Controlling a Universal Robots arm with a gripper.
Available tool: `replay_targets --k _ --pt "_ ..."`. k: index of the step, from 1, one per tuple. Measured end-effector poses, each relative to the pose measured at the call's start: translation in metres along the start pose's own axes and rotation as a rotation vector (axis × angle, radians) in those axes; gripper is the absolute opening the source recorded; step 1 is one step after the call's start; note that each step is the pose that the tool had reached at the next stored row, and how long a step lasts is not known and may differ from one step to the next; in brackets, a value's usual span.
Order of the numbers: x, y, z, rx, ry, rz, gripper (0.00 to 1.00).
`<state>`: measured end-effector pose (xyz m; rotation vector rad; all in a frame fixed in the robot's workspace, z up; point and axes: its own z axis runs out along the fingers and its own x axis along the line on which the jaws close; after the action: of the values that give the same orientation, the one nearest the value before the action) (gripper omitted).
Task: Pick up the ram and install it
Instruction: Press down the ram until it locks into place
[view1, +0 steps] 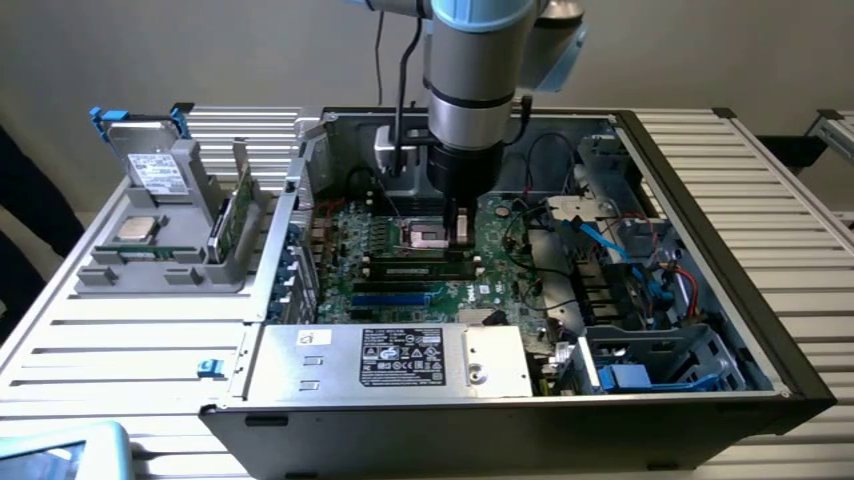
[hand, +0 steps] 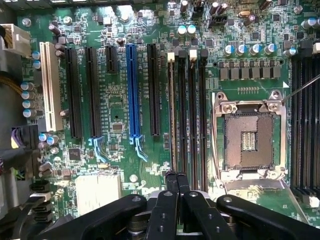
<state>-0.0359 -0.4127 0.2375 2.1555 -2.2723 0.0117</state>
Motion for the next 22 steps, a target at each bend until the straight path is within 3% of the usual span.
replay_targets --k 22 --pt "-0.0013 -0.0006 0.01 -0.0002 0.0001 0.01 0.11"
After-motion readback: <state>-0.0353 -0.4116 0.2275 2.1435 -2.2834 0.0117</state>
